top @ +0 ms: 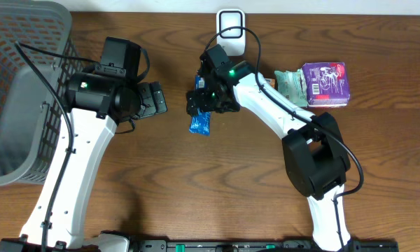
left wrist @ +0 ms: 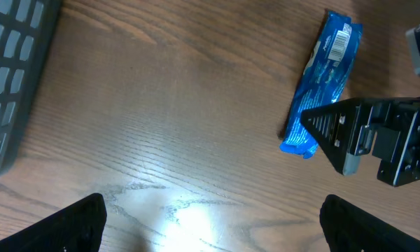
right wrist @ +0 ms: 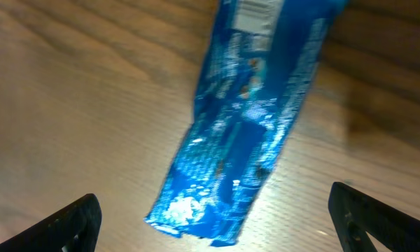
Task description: Scan the item barcode
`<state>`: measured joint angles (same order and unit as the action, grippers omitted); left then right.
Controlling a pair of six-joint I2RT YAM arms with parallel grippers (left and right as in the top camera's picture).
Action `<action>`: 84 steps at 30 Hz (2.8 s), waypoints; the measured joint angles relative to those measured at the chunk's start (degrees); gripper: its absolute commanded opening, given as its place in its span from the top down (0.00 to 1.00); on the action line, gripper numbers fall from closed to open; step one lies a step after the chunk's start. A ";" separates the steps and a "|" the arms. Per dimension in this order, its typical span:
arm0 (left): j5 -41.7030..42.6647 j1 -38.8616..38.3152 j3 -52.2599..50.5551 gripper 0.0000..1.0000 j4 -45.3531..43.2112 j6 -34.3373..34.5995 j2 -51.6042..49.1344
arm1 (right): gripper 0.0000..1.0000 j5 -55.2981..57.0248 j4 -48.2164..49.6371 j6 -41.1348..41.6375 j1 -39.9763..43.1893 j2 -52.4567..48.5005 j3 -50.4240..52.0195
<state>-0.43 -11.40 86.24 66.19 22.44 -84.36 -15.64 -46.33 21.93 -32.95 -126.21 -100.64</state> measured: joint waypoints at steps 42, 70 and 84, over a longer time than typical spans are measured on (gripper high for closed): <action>0.00 0.00 0.00 0.02 0.02 0.00 0.00 | 0.99 -14.40 33.83 13.66 6.05 -1.86 18.23; 0.00 0.00 0.00 0.02 0.02 0.00 0.00 | 0.54 48.35 2.29 -3.26 -4.42 2.10 11.67; 0.00 0.00 0.00 0.02 0.00 0.00 0.00 | 0.34 42.56 7.72 -12.28 -0.15 2.19 9.99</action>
<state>-0.43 -11.40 86.24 66.19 22.44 -84.36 26.92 -38.61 9.65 -33.10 -124.03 -90.65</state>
